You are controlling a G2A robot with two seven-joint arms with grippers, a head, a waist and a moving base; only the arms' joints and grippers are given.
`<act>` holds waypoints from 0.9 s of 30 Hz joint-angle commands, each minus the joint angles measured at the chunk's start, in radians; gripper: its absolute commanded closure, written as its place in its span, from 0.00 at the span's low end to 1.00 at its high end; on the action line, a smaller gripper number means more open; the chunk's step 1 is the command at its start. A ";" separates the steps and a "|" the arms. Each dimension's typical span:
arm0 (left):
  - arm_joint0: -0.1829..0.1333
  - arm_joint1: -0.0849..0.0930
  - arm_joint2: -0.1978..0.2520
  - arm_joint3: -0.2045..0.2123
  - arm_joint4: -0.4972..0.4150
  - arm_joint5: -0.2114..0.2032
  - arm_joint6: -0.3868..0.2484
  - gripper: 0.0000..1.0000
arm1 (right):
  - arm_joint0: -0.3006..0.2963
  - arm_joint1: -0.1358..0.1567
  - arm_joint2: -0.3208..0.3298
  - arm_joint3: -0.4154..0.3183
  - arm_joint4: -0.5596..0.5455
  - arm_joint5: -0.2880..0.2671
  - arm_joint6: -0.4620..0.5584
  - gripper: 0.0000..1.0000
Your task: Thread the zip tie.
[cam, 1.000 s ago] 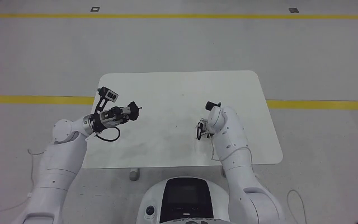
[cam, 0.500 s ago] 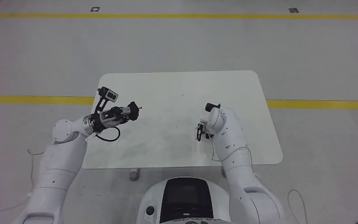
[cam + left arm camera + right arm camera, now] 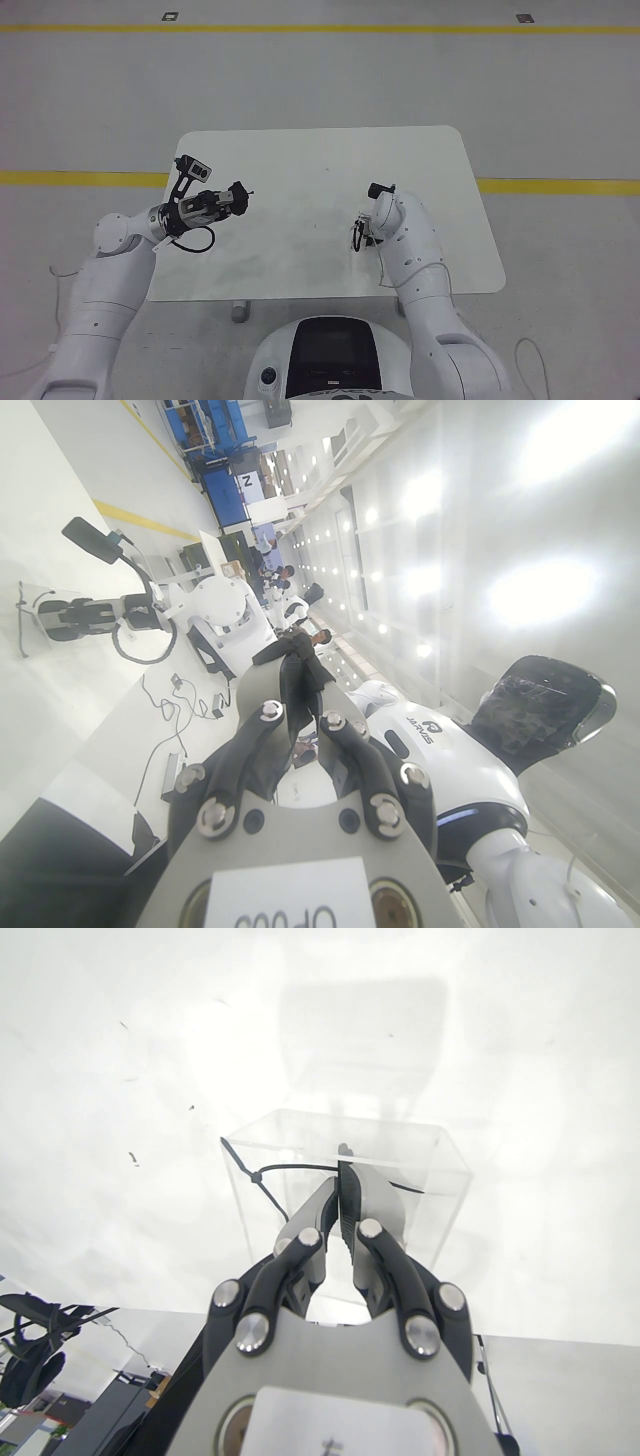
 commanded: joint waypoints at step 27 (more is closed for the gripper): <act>0.000 0.000 0.000 0.000 0.000 0.000 0.000 1.00 | -0.076 -0.004 -0.028 -0.180 0.000 0.000 0.131 0.82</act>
